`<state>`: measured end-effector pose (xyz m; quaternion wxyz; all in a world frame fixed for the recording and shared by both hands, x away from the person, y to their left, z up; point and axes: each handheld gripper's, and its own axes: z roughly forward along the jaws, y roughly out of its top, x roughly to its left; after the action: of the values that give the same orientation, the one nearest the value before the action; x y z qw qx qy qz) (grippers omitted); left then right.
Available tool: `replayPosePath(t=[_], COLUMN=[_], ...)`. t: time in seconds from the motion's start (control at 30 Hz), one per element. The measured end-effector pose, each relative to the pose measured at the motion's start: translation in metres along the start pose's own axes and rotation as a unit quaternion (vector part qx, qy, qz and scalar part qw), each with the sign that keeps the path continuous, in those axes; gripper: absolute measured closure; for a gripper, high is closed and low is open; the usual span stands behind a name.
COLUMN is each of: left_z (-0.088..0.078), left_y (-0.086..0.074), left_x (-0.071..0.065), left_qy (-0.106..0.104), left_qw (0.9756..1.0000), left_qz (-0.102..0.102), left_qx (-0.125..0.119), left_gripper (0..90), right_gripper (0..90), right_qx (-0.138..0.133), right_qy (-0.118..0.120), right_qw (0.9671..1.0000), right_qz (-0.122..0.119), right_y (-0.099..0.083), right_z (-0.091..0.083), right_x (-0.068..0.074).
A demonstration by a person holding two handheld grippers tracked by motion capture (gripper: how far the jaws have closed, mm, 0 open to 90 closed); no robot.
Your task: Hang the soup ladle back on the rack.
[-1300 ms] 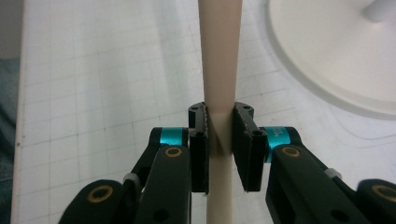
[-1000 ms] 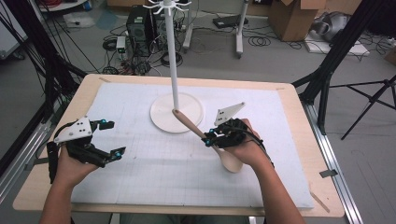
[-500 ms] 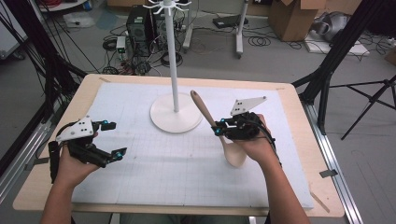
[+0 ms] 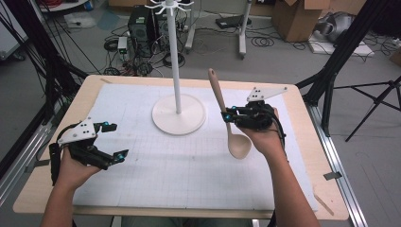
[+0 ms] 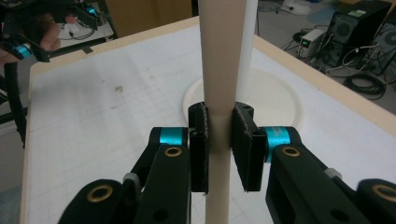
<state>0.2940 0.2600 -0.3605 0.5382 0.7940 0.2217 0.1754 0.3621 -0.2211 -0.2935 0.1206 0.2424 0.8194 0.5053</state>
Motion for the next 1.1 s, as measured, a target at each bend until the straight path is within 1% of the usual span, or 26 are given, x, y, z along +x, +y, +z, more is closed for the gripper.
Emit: replayPosePath(t=[0.07, 0.1, 0.13, 0.2, 0.23, 0.3, 0.33, 0.37, 0.4, 0.5, 0.6, 0.67, 0.7, 0.73, 0.77, 0.93, 0.97, 1.0, 1.1], left_z=[0.000, -0.001, -0.001, -0.001, -0.002, -0.002, -0.002, -0.002, -0.002, -0.002, -0.002, -0.003, -0.003, -0.003, -0.002, -0.002, -0.002, -0.002, -0.002], left_y=[0.000, 0.000, 0.000, 0.000, 0.001, 0.001, 0.001, 0.001, 0.001, 0.001, 0.001, 0.001, 0.001, 0.001, 0.000, 0.000, 0.000, 0.000, 0.000], left_x=[0.000, 0.000, 0.000, 0.000, 0.000, 0.000, 0.000, -0.001, -0.001, -0.001, 0.000, 0.000, 0.000, 0.000, 0.000, 0.000, 0.001, 0.001, 0.001], left_qy=[0.002, 0.003, 0.003, 0.004, 0.005, 0.005, 0.005, 0.006, 0.008, 0.009, 0.009, 0.010, 0.011, 0.010, 0.010, 0.011, 0.011, 0.010, 0.011], left_qw=[1.0000, 1.0000, 1.0000, 1.0000, 1.0000, 1.0000, 1.0000, 1.0000, 1.0000, 1.0000, 1.0000, 0.9999, 0.9999, 0.9999, 0.9999, 0.9999, 0.9999, 0.9999, 0.9999], left_qz=[0.001, 0.001, 0.000, 0.001, 0.002, 0.001, 0.002, 0.001, 0.001, 0.001, 0.002, 0.003, 0.005, 0.003, 0.003, 0.003, 0.003, 0.002, 0.001], left_qx=[-0.003, -0.002, -0.003, -0.004, -0.003, -0.003, -0.001, -0.001, 0.000, 0.000, -0.001, 0.001, 0.002, 0.002, 0.000, 0.002, 0.002, 0.002, 0.001], left_gripper=[1.7, 1.7, 1.7, 1.7, 1.7, 1.7, 1.7, 1.7, 1.7, 1.8, 1.7, 1.7, 1.7, 1.7, 1.7, 1.7, 1.7, 1.7, 1.7], right_gripper=[77.6, 77.6, 77.6, 77.6, 77.6, 77.6, 77.6, 77.6, 77.6, 77.6, 77.6, 77.6, 77.6, 77.6, 77.6, 77.6, 77.6, 77.6, 77.6], right_qx=[-0.003, -0.009, -0.009, -0.014, -0.014, -0.020, -0.020, -0.022, -0.022, -0.019, -0.018, -0.017, -0.014, -0.014, -0.012, -0.011, -0.011, -0.012, -0.009], right_qy=[-0.002, -0.004, -0.004, -0.009, -0.009, -0.011, -0.011, -0.010, -0.010, -0.009, -0.004, -0.002, -0.003, -0.003, -0.001, 0.002, 0.002, 0.008, 0.009], right_qw=[1.0000, 0.9999, 0.9999, 0.9999, 0.9999, 0.9997, 0.9997, 0.9997, 0.9997, 0.9997, 0.9997, 0.9998, 0.9998, 0.9998, 0.9998, 0.9999, 0.9999, 0.9999, 0.9999], right_qz=[-0.002, -0.002, -0.002, -0.005, -0.005, -0.005, -0.005, -0.005, -0.005, -0.009, -0.012, -0.010, -0.012, -0.012, -0.014, -0.010, -0.010, -0.006, -0.006], right_y=[0.003, 0.010, 0.010, 0.019, 0.019, 0.029, 0.029, 0.035, 0.035, 0.049, 0.059, 0.062, 0.068, 0.068, 0.074, 0.088, 0.088, 0.093, 0.098], right_z=[-0.001, -0.003, -0.003, -0.006, -0.006, -0.010, -0.010, -0.011, -0.011, -0.013, -0.013, -0.012, -0.011, -0.011, -0.009, -0.007, -0.007, -0.006, -0.005], right_x=[0.000, -0.001, -0.001, -0.002, -0.002, -0.005, -0.005, -0.007, -0.007, -0.010, -0.013, -0.013, -0.015, -0.015, -0.016, -0.023, -0.023, -0.026, -0.028])
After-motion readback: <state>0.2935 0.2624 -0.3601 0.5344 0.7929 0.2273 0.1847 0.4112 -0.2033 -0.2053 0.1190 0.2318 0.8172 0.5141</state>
